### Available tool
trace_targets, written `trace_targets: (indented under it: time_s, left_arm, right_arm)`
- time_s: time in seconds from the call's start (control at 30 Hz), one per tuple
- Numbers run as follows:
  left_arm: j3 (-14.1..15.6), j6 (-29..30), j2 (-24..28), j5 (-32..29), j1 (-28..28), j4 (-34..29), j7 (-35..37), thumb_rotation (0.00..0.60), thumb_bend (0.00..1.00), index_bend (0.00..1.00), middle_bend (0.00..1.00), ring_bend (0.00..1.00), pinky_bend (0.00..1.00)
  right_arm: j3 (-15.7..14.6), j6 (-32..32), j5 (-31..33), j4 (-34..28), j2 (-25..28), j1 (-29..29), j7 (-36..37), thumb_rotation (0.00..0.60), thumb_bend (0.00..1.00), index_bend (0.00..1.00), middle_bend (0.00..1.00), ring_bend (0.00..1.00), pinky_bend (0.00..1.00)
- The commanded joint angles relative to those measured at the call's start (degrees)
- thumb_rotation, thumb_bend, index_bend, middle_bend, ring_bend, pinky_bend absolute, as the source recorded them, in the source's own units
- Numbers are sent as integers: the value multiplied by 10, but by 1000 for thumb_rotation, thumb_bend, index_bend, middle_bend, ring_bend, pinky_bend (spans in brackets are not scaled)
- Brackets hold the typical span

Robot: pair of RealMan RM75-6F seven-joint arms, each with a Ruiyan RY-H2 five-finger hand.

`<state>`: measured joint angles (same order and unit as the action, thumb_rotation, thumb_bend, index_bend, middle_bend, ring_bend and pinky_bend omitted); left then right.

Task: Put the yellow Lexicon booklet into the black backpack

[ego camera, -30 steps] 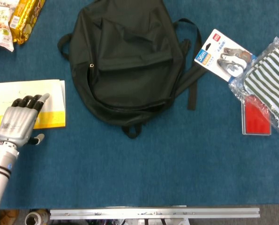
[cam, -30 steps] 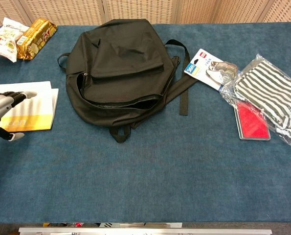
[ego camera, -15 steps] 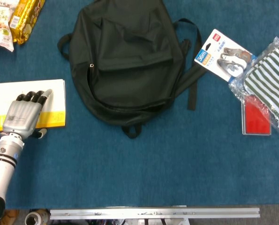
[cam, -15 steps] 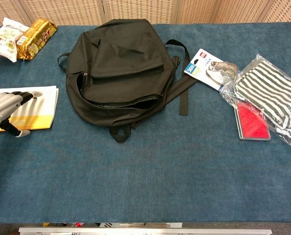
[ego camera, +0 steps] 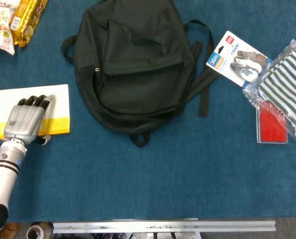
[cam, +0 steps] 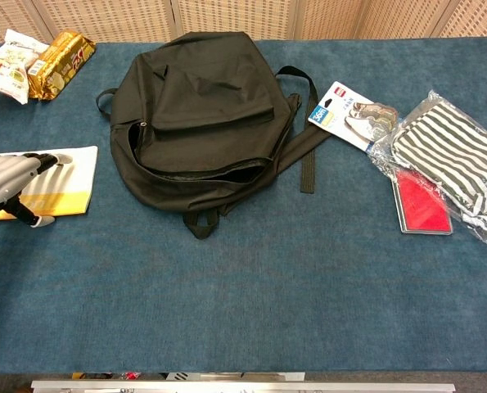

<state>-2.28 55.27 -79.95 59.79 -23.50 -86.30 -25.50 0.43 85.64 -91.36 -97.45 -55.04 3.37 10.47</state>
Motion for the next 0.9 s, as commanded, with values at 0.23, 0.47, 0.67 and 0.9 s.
trace_targets:
  time_s: [0.23, 0.47, 0.67, 0.9]
  left_arm:
    - [-4, 0, -3, 42, -1, 28, 81, 600, 245, 184, 229, 166, 155]
    - [-16, 17, -9, 55, 1, 46, 120, 600, 331, 251, 309, 243, 156]
    - [-26, 28, -17, 50, 3, 67, 136, 600, 422, 340, 369, 298, 156]
    - [-36, 47, -34, 34, 8, 92, 128, 600, 435, 373, 404, 319, 207]
  right_arm:
    - [0, 0, 2, -4, 2, -2, 2, 600, 89, 290, 330, 220, 350]
    - [-1, -1, 3, -7, 5, -3, 3, 600, 90, 290, 330, 220, 350]
    - [-1, -1, 4, -7, 7, -4, 6, 600, 89, 290, 330, 220, 350]
    - [-1, -1, 4, -7, 9, -5, 11, 600, 89, 290, 330, 220, 350]
